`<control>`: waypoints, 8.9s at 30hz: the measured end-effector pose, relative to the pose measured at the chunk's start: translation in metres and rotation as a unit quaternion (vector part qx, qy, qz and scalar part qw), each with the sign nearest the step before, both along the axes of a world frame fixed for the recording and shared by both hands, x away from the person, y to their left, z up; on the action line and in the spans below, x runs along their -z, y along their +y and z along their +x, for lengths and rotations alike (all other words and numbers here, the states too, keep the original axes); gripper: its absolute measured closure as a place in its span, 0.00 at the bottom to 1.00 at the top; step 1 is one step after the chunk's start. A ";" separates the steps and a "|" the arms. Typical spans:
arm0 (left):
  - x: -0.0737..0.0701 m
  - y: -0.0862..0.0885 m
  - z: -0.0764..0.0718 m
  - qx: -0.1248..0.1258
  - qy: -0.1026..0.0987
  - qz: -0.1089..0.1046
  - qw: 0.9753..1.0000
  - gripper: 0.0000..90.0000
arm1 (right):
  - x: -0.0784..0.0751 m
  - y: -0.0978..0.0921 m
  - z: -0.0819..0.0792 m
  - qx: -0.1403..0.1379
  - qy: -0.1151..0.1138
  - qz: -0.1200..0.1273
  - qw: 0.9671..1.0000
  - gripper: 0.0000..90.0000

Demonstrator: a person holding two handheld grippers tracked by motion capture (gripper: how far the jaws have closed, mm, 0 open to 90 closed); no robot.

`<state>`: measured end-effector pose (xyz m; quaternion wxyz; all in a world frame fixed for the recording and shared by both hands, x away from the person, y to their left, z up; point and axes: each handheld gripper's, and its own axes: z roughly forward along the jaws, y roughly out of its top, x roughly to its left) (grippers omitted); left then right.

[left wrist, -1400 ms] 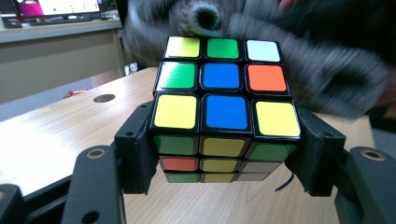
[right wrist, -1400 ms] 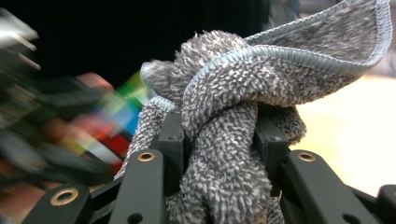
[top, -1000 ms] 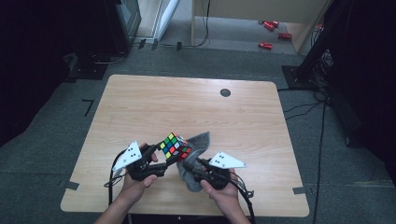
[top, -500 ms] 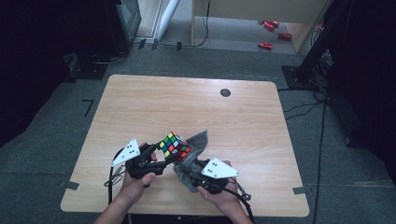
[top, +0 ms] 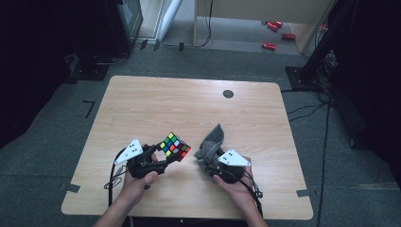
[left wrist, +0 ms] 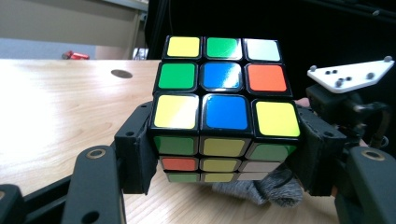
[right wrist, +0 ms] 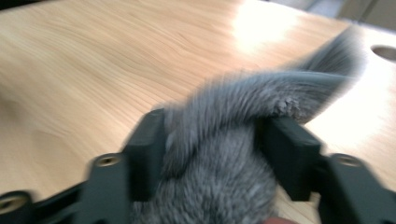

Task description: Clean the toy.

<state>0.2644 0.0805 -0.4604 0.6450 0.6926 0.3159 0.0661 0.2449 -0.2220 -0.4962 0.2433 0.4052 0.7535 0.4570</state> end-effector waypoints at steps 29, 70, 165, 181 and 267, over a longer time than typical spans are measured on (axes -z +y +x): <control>-0.004 -0.023 -0.005 0.040 0.079 -0.004 0.996 0.38 | -0.022 0.046 -0.033 -0.103 -0.173 0.010 0.979 0.23; 0.012 -0.031 -0.016 0.014 -0.135 0.190 0.972 0.15 | -0.044 0.021 -0.023 -0.070 -0.038 0.089 0.993 0.39; 0.023 -0.066 -0.030 0.010 -0.097 0.289 0.952 0.38 | -0.060 0.041 -0.038 -0.019 -0.050 -0.008 0.999 0.77; 0.014 -0.058 -0.037 0.040 -0.138 0.229 0.963 0.39 | -0.069 0.020 -0.034 -0.029 -0.037 0.064 0.997 0.77; 0.012 0.001 0.015 0.031 0.028 0.047 0.998 0.38 | -0.024 -0.040 -0.002 0.004 -0.084 0.042 0.996 0.33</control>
